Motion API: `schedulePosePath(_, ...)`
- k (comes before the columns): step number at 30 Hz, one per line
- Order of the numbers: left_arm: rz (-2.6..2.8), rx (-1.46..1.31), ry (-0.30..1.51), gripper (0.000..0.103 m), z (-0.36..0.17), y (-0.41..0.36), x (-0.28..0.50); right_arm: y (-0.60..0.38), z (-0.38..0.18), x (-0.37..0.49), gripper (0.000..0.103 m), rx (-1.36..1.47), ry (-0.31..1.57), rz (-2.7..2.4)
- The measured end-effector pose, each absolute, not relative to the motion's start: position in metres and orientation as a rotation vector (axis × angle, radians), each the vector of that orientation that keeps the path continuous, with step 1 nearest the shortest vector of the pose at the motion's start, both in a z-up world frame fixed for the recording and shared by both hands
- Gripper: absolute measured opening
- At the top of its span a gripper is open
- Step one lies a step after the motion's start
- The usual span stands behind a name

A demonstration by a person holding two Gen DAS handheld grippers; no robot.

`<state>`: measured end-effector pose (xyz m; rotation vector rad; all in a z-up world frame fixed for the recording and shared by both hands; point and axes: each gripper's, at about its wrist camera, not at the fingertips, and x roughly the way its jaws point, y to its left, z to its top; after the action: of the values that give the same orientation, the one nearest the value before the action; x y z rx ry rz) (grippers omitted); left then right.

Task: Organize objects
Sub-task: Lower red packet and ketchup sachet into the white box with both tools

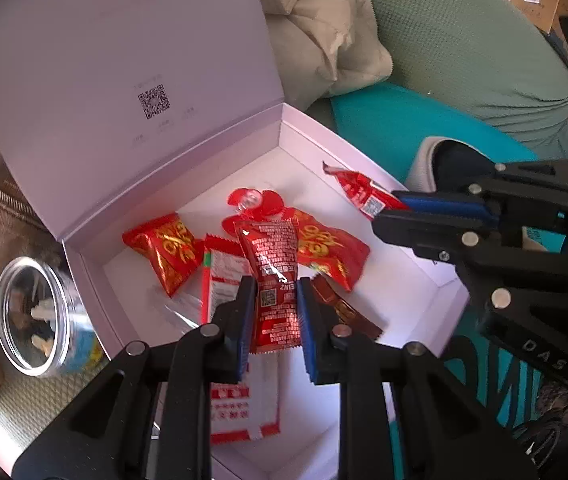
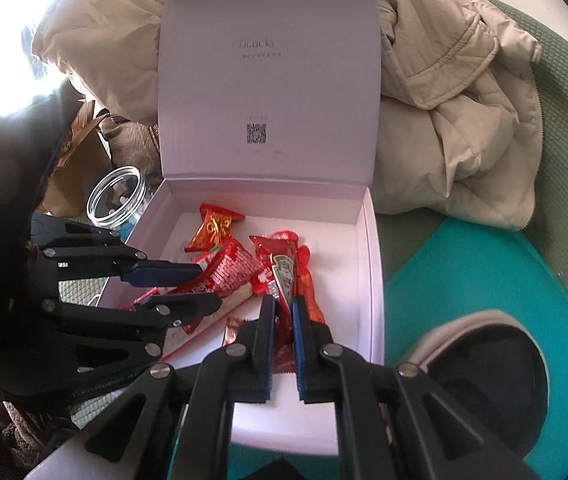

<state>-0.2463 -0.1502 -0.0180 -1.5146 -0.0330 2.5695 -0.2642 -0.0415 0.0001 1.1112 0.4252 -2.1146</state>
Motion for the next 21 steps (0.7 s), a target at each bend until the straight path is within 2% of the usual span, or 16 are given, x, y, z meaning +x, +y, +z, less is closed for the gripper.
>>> schedulePosePath(11,2.608,-1.527,0.028,0.020,-0.018,-0.170,-0.276,-0.068,0.001,-0.296,0.008,1.105,0.454,-2.098)
schedulePosePath(21,2.538,-1.614,-0.058,0.020,-0.039,-0.180,-0.281,-0.090,-0.017,-0.310,0.008,1.167,0.510,-2.060)
